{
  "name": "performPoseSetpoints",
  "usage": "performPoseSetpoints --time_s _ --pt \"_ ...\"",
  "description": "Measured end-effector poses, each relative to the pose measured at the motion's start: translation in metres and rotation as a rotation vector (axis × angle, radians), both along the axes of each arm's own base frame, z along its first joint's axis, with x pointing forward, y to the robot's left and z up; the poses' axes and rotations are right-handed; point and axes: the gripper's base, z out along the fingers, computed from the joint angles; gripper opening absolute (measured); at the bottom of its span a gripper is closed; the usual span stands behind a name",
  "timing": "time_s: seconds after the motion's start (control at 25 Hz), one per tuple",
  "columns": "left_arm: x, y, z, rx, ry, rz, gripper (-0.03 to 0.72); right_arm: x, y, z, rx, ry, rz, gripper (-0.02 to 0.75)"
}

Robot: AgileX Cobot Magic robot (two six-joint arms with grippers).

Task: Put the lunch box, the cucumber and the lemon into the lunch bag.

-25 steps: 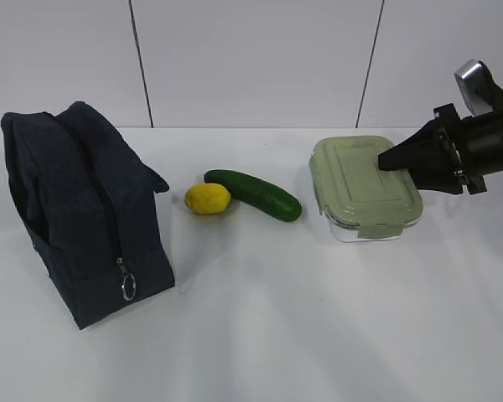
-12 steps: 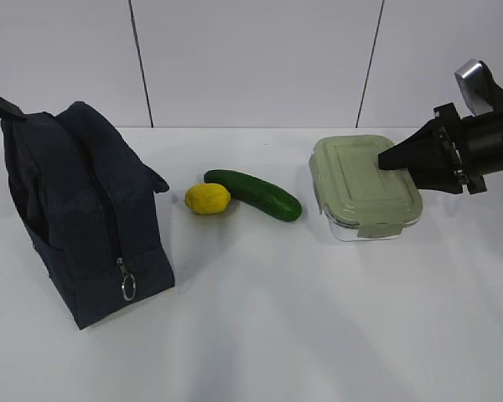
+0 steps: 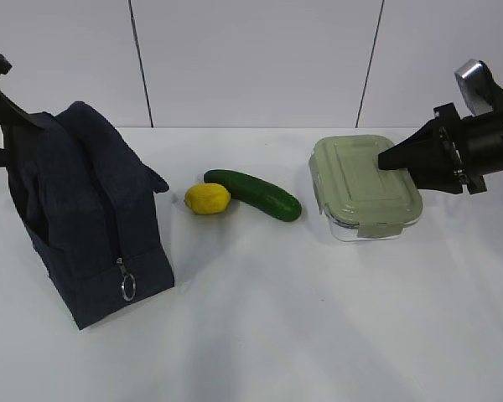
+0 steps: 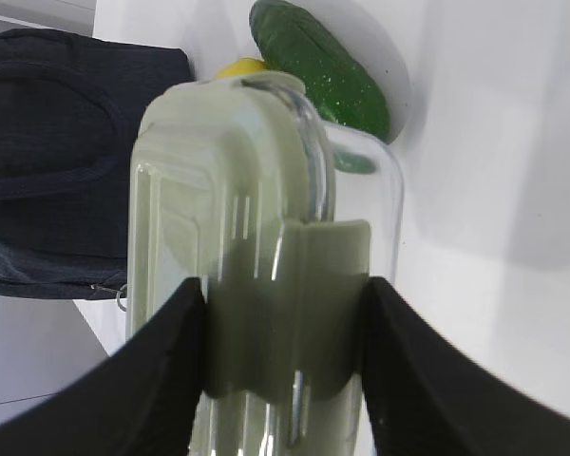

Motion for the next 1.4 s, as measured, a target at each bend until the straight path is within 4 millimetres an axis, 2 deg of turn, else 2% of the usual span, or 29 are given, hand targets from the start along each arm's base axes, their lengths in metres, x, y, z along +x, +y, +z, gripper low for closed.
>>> performPoseSetpoints --time_s 0.2,0.4,0.64,0.76,0.84,1.16,1.4 --pt "0.014 0.001 0.004 0.013 -0.036 0.014 0.383 0.000 0.000 0.000 0.000 0.000 0.000 0.378" --pt "0.022 0.001 -0.007 0.019 -0.005 0.012 0.359 0.000 0.000 0.000 0.000 0.000 0.000 0.378" --pt "0.025 0.003 -0.008 0.090 -0.012 -0.029 0.207 0.000 0.000 0.000 0.000 0.000 0.000 0.378" --pt "0.024 0.002 -0.006 0.127 0.004 -0.076 0.080 0.000 0.000 0.000 0.000 0.000 0.000 0.378" --pt "0.023 0.003 -0.005 0.157 0.019 -0.113 0.032 0.000 0.000 0.000 0.000 0.000 0.000 0.378" --pt "0.015 0.000 -0.001 0.246 0.059 -0.295 0.009 0.000 0.000 0.000 -0.001 0.002 0.000 0.377" --pt "0.001 -0.001 0.013 0.257 0.055 -0.356 0.009 -0.004 -0.001 0.004 -0.022 0.029 0.000 0.377"
